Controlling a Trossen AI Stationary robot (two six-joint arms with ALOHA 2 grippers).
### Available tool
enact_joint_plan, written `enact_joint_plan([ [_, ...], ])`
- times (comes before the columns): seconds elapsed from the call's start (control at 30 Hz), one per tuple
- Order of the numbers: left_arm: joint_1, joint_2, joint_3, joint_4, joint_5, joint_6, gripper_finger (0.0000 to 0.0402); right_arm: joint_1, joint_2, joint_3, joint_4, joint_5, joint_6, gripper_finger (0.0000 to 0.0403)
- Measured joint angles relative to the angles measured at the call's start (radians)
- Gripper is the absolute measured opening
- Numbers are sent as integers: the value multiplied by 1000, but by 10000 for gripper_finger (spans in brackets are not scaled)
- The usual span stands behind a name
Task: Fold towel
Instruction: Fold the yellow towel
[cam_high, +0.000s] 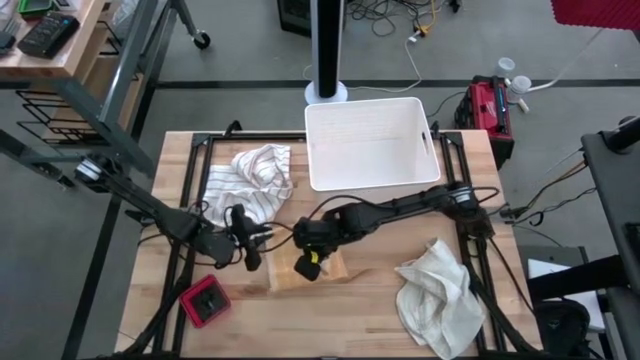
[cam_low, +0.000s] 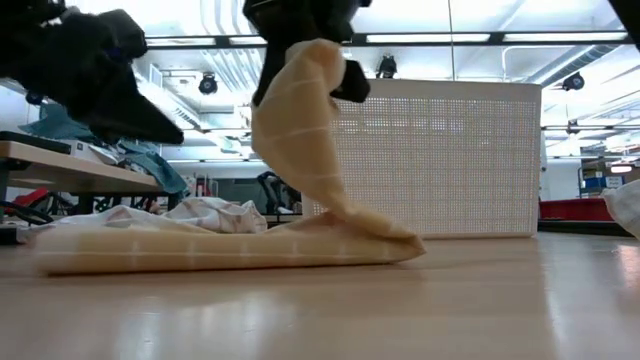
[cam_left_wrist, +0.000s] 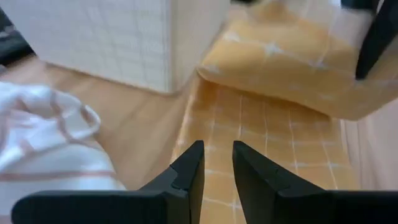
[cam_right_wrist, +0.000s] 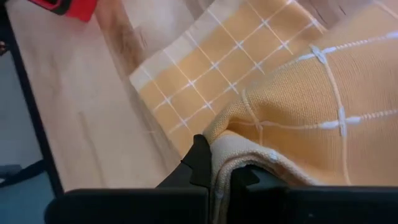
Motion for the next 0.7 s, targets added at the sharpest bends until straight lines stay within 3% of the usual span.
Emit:
enact_joint_plan([
  [0.2,11,70,-1,-139,195,-112,75,0,107,137,-114,1,-47,0],
  [0.3,9,99,-1,-181,244,-185,75,0,137,168,-130,3,-65,0],
  [0.7,26,277,20,-90,411,-220,75,-4,150,219,-104,8,-99,0],
])
